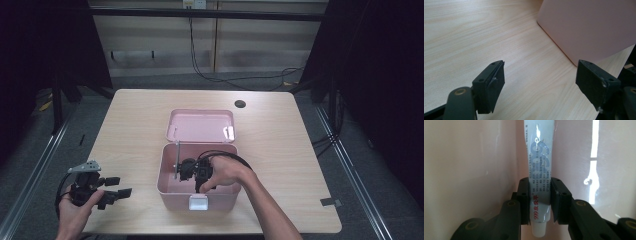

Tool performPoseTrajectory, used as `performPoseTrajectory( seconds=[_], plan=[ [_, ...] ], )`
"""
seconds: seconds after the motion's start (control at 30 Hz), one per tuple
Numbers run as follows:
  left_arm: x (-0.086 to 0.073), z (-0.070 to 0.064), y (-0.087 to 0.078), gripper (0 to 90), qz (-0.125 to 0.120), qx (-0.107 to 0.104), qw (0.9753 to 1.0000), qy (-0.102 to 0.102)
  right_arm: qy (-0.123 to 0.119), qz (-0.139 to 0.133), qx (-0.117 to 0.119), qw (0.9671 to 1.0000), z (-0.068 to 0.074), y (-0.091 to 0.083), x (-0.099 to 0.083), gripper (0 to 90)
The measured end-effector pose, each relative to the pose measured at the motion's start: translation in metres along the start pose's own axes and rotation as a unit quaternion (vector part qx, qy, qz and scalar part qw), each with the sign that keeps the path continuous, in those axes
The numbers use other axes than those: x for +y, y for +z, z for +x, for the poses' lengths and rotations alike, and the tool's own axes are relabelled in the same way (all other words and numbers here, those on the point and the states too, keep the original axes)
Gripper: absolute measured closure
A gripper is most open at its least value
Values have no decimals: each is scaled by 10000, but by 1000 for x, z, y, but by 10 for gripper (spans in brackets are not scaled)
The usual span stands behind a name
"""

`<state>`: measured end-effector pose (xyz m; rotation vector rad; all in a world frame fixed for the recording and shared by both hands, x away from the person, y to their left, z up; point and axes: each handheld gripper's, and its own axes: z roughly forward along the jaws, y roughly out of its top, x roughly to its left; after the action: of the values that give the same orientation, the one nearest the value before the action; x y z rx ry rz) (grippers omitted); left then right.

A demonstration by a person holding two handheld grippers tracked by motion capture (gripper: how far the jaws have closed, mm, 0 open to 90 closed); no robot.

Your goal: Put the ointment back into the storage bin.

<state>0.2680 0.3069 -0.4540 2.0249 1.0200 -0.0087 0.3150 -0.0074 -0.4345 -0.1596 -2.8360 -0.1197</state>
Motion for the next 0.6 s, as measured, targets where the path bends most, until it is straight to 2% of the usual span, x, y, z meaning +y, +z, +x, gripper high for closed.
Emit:
performPoseTrajectory(
  seconds=[0.2,0.3,0.47,0.6],
  plan=[
    [0,0,0,231,16,3,10000,1,20,93,229,9997,-5,9,3,712],
    [0,0,0,231,44,5,10000,1,48,103,202,9997,-6,11,3,711],
    [0,0,0,231,43,22,10000,-8,187,98,306,9993,-9,13,2,709],
    [0,1,0,228,39,27,10000,-26,191,97,354,9991,-10,14,3,709]
  ],
)
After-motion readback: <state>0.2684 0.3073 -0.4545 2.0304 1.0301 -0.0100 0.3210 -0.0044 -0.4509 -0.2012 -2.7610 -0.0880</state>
